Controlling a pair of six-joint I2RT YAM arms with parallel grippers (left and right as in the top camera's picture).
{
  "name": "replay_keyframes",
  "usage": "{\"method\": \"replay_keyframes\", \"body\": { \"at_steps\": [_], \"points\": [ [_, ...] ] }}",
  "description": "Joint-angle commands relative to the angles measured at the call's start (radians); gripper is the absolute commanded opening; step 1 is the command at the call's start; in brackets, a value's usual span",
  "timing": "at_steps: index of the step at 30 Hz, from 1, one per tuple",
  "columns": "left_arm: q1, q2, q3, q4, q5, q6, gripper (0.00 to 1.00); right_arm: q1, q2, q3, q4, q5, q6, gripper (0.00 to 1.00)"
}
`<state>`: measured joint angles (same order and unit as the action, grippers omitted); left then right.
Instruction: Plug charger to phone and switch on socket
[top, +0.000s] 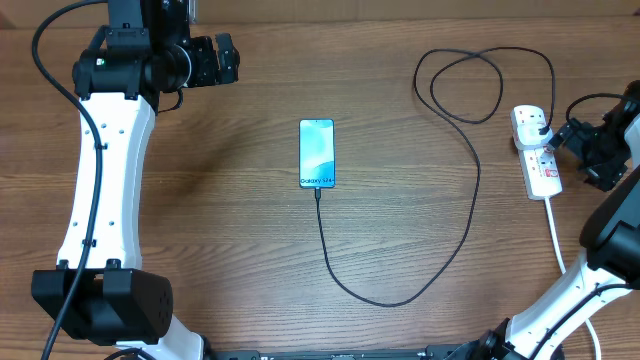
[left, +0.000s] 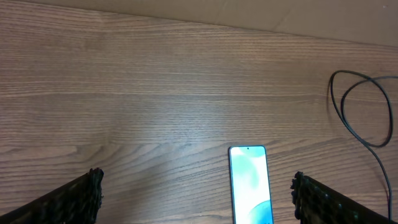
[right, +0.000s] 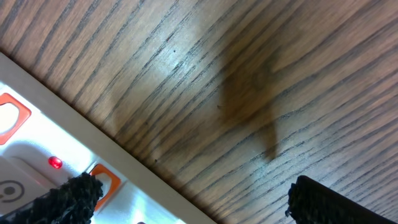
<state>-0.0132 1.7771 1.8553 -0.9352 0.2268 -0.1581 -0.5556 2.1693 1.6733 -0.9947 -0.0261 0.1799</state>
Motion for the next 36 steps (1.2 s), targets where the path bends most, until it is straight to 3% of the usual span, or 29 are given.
{"method": "replay_keyframes", "body": {
  "at_steps": [1, 21, 30, 36],
  "points": [
    [-0.004, 0.002, -0.002, 0.001, -0.010, 0.001, 1.00, 0.005, -0.015, -0.013, 0.007, -0.008, 0.006, 1.00],
    [-0.004, 0.002, -0.001, 0.001, -0.010, 0.001, 1.00, 0.001, -0.070, 0.040, -0.093, -0.050, 0.004, 1.00],
    [-0.004, 0.002, -0.001, 0.001, -0.010, 0.001, 1.00, 0.002, -0.414, 0.069, -0.188, 0.006, 0.045, 1.00],
    [-0.004, 0.002, -0.001, 0.001, -0.010, 0.001, 1.00, 0.074, -0.604, 0.055, -0.317, -0.006, 0.068, 1.00]
  ]
}}
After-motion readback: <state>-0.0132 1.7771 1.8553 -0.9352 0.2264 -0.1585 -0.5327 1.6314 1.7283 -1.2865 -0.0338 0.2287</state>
